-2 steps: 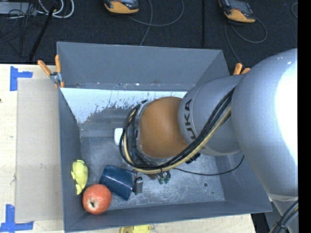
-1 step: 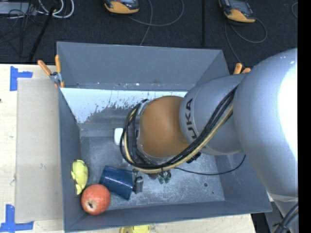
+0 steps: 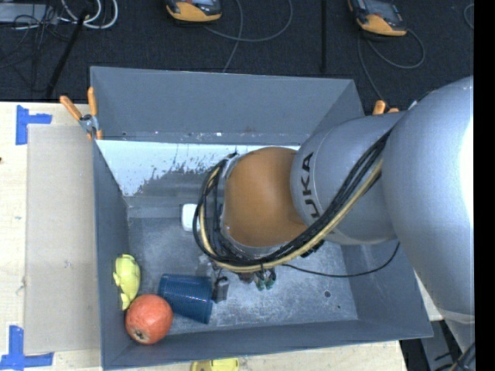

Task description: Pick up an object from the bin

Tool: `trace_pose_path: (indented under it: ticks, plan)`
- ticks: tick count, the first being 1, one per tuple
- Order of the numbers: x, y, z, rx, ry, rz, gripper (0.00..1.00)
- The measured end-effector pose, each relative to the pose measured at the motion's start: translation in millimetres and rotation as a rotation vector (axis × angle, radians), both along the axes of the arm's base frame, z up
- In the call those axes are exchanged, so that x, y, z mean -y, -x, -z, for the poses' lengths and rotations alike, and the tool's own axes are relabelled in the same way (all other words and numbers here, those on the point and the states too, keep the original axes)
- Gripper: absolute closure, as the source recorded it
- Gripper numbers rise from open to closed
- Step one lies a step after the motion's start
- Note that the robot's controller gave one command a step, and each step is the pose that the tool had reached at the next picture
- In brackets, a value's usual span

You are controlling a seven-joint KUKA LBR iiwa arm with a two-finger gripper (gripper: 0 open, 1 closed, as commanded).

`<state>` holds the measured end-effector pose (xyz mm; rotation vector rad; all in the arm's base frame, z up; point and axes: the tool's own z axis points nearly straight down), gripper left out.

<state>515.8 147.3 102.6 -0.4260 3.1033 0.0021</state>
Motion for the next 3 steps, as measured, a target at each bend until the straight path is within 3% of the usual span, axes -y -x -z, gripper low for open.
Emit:
trace_pose_path:
  ticks: [3]
  plan:
    - [0, 0.6, -39, -0.007, 0.002, 0.000, 1.00]
